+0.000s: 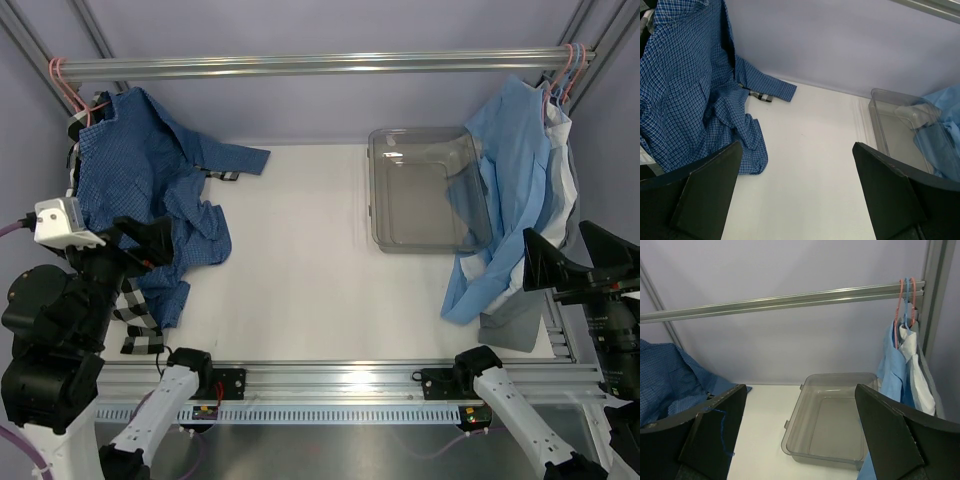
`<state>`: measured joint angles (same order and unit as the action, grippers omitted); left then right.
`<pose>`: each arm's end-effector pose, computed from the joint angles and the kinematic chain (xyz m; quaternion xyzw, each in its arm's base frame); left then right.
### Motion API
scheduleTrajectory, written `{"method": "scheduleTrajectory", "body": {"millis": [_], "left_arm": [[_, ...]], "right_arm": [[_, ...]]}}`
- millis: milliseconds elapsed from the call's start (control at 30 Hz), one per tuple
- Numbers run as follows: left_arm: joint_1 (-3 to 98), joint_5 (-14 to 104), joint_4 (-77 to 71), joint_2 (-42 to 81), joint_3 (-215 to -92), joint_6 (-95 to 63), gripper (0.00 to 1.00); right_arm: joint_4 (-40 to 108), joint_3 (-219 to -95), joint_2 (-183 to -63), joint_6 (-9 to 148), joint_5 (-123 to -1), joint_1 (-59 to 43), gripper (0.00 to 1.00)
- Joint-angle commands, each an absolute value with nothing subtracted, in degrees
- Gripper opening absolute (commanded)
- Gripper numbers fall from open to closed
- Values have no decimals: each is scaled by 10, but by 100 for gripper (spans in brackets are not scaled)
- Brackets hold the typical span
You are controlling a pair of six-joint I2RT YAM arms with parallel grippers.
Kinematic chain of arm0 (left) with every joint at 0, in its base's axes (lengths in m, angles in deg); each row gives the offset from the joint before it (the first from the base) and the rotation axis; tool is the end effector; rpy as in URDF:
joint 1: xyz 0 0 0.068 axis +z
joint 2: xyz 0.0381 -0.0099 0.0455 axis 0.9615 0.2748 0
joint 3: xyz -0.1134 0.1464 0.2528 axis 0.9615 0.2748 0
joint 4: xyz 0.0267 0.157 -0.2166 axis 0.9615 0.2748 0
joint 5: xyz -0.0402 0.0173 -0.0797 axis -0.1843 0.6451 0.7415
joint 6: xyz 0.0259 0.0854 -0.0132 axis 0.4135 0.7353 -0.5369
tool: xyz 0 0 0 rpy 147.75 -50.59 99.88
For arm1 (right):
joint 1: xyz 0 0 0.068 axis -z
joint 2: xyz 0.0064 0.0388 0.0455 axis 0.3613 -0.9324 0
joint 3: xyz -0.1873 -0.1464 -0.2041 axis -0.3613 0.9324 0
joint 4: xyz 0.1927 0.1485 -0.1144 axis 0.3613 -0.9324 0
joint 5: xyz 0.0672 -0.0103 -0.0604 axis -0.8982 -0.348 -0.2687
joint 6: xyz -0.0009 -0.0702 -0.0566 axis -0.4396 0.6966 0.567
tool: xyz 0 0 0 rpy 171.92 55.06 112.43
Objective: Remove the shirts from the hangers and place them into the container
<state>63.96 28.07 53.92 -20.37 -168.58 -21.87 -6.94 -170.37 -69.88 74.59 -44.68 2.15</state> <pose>0.0341 0.0065 0.5194 -0.0966 0.7177 -0.1074 0.6812 -0.0287 -0.0236 0.5577 -0.0206 0.5812 0.1021 0.8071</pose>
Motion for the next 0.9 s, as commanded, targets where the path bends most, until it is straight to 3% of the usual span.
{"method": "scheduleTrajectory", "body": {"millis": [0, 233, 500, 667, 867], "left_arm": [[637, 269, 542, -155, -1730, -227, 99], [627, 196, 572, -14, -1859, -196, 99], [660, 106, 544, 147, -1920, -120, 99], [798, 180, 510, 197, -1926, -146, 99], [852, 222, 500, 219, -1917, -141, 99]], "right_arm": [[-87, -1697, -726, 729, -489, 18, 99], [-94, -1637, -737, 716, -616, 18, 99], [-64, -1550, -745, 689, -712, 18, 100], [-57, -1520, -745, 687, -714, 11, 99], [-64, -1506, -747, 697, -689, -11, 99]]}}
